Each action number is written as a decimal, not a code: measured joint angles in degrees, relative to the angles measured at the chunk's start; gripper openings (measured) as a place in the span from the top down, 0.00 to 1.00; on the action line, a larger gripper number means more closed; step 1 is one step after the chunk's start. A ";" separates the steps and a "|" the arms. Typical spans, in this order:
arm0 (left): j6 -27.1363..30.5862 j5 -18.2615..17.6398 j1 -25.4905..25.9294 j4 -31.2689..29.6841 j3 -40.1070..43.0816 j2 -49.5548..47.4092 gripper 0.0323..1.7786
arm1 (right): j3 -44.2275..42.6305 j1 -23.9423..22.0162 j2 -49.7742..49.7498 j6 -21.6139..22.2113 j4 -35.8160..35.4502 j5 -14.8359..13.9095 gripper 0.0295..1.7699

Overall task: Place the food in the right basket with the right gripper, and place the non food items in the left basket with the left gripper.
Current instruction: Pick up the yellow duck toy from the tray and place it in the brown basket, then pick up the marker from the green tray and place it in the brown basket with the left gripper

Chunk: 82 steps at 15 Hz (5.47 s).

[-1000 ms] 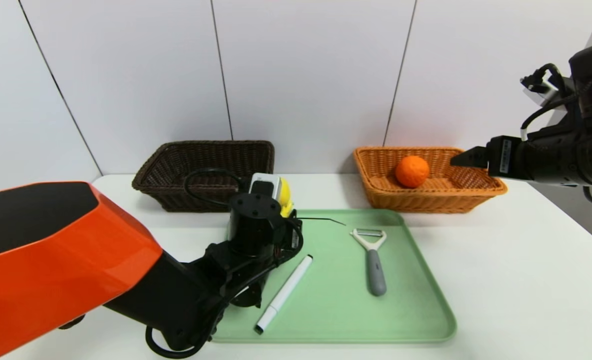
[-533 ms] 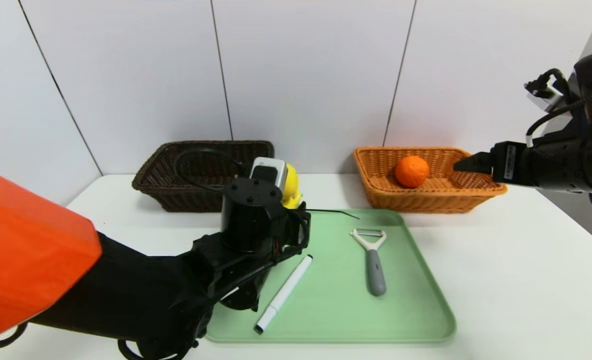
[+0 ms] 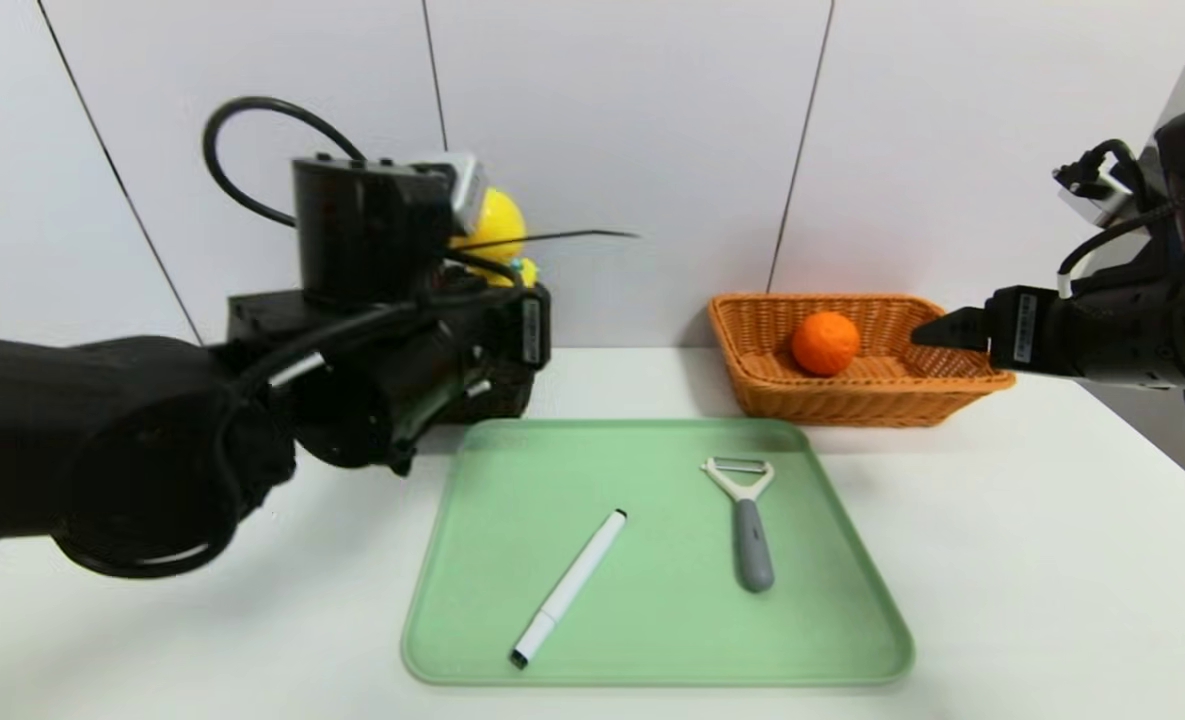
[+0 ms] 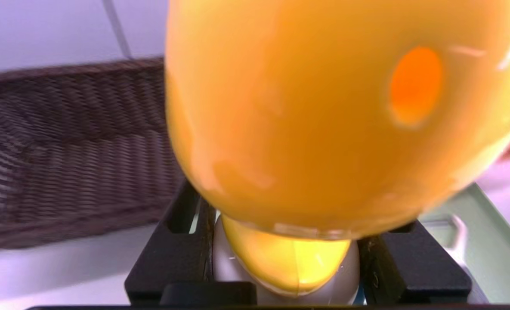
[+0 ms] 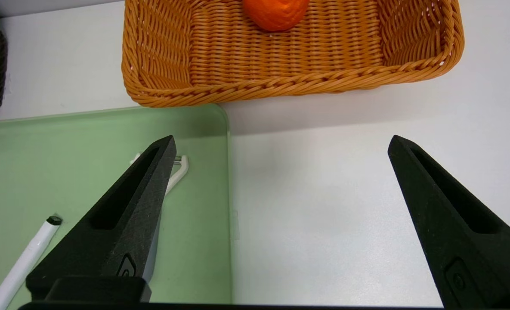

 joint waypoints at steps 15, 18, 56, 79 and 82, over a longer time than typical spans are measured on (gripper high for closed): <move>2.82 -18.68 28.96 10.84 -16.60 10.23 0.52 | 4.64 -0.02 -0.77 0.43 -0.13 -0.09 0.04; 4.24 -18.77 29.82 13.31 -19.21 13.46 0.52 | 4.80 -0.06 -1.16 0.52 -0.13 -0.11 0.04; 4.08 -21.53 32.09 14.48 -20.59 24.65 0.52 | 6.16 -1.46 0.00 -16.91 -2.23 9.97 0.04; 3.89 -22.16 30.87 28.16 -37.71 18.66 0.13 | 9.26 -5.81 -0.77 -17.48 -2.82 9.40 0.04; 3.58 -24.88 25.88 39.02 -40.85 12.41 0.10 | 9.72 -5.79 -1.21 -17.37 -2.76 9.33 0.04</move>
